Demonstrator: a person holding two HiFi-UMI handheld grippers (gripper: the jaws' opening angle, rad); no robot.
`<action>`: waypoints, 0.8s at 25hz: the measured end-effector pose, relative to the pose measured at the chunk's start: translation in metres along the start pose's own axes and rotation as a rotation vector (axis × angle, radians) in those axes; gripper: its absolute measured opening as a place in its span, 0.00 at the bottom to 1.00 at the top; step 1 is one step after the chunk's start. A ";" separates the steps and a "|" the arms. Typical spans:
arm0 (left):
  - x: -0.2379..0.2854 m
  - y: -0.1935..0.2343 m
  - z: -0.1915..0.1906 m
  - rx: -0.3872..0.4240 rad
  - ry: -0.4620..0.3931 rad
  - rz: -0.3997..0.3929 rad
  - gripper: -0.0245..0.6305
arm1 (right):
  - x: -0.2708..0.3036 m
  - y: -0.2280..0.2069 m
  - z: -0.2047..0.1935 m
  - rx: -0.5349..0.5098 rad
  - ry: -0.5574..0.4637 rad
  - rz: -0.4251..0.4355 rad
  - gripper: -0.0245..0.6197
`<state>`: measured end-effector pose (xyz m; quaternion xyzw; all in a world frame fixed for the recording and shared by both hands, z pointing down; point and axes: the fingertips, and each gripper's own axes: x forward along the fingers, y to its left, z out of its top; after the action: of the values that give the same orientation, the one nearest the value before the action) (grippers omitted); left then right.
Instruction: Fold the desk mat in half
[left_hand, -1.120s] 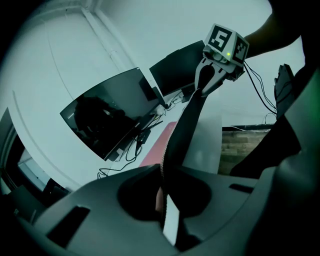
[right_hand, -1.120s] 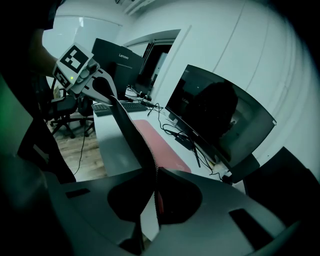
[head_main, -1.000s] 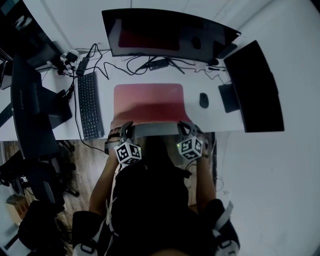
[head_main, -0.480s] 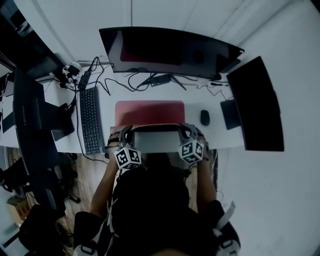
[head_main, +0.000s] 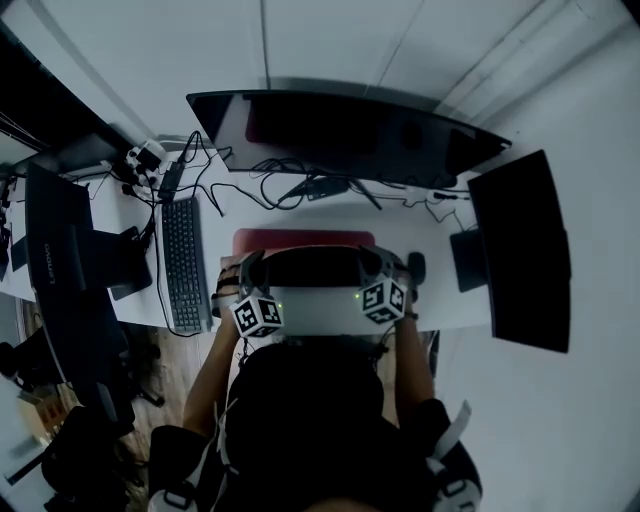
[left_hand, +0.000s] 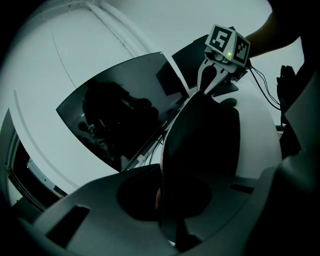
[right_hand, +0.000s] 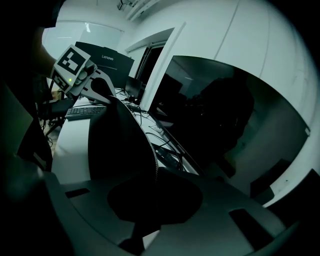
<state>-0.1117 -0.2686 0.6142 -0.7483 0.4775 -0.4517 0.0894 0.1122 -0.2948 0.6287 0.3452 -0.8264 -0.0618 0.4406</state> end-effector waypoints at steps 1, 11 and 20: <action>0.006 0.004 0.000 0.000 0.009 0.004 0.07 | 0.007 -0.005 0.002 -0.006 -0.001 0.004 0.07; 0.073 0.025 -0.010 -0.027 0.093 0.030 0.07 | 0.075 -0.038 0.007 -0.048 0.008 0.040 0.07; 0.131 0.018 -0.033 -0.016 0.163 0.024 0.07 | 0.138 -0.048 -0.008 -0.096 0.052 0.071 0.07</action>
<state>-0.1301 -0.3724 0.7006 -0.7040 0.4957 -0.5061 0.0495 0.0912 -0.4151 0.7083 0.2956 -0.8224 -0.0769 0.4799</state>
